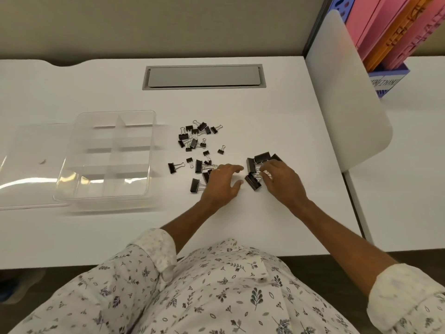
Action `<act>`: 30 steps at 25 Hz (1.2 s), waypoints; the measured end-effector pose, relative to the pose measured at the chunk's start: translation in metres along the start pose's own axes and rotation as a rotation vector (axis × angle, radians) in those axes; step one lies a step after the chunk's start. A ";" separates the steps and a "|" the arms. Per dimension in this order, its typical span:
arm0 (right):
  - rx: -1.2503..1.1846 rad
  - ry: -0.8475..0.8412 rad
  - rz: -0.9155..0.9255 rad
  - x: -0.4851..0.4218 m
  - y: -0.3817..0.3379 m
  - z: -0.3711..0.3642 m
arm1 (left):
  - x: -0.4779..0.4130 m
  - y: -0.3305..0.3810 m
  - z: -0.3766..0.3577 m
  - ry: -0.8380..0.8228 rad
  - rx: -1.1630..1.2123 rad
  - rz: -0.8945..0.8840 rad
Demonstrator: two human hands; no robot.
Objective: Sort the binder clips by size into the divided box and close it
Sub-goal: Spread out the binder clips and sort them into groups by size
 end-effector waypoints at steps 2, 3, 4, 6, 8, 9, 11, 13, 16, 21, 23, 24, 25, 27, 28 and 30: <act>-0.044 -0.013 0.062 -0.002 -0.022 -0.009 | 0.008 -0.019 0.025 0.118 0.015 0.021; -0.063 -0.030 0.104 -0.003 -0.035 -0.017 | 0.013 -0.028 0.038 0.168 0.003 0.042; -0.079 -0.058 0.147 -0.004 -0.047 -0.027 | 0.019 -0.038 0.051 0.201 -0.017 0.071; -0.097 -0.141 0.204 -0.001 -0.070 -0.049 | 0.031 -0.056 0.071 0.208 -0.059 0.127; -0.093 -0.212 0.219 0.004 -0.084 -0.073 | 0.043 -0.070 0.081 0.168 -0.092 0.140; -0.087 -0.234 0.225 0.007 -0.090 -0.082 | 0.050 -0.075 0.084 0.136 -0.100 0.139; -0.085 -0.256 0.237 0.007 -0.098 -0.096 | 0.059 -0.081 0.084 0.062 -0.112 0.140; -0.089 -0.262 0.238 0.000 -0.107 -0.102 | 0.064 -0.085 0.085 0.048 -0.137 0.137; -0.147 -0.258 0.166 -0.012 -0.111 -0.104 | 0.068 -0.090 0.091 0.087 -0.157 0.174; -0.261 -0.229 0.037 -0.014 -0.098 -0.105 | 0.067 -0.099 0.100 0.135 -0.176 0.231; -0.295 -0.192 0.021 -0.010 -0.095 -0.100 | 0.065 -0.100 0.101 0.142 -0.165 0.228; -0.316 -0.168 0.006 -0.007 -0.094 -0.095 | 0.064 -0.100 0.100 0.149 -0.155 0.226; -0.339 -0.146 -0.010 -0.002 -0.092 -0.089 | 0.063 -0.099 0.100 0.160 -0.144 0.222; -0.374 -0.127 -0.028 0.013 -0.089 -0.079 | 0.065 -0.095 0.098 0.166 -0.120 0.207; -0.387 -0.137 -0.027 0.022 -0.088 -0.075 | 0.068 -0.092 0.095 0.151 -0.109 0.189; -0.397 -0.172 -0.005 0.039 -0.087 -0.069 | 0.076 -0.083 0.085 0.093 -0.096 0.132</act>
Point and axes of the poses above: each hand's wrist, its own x-axis away from the middle knuckle, its own z-axis out of the back of the hand, y = z × x, the point moved 8 cm from there along -x, towards the middle knuckle, and after that the axes turned 10 degrees about y, right-handed, at the moved point
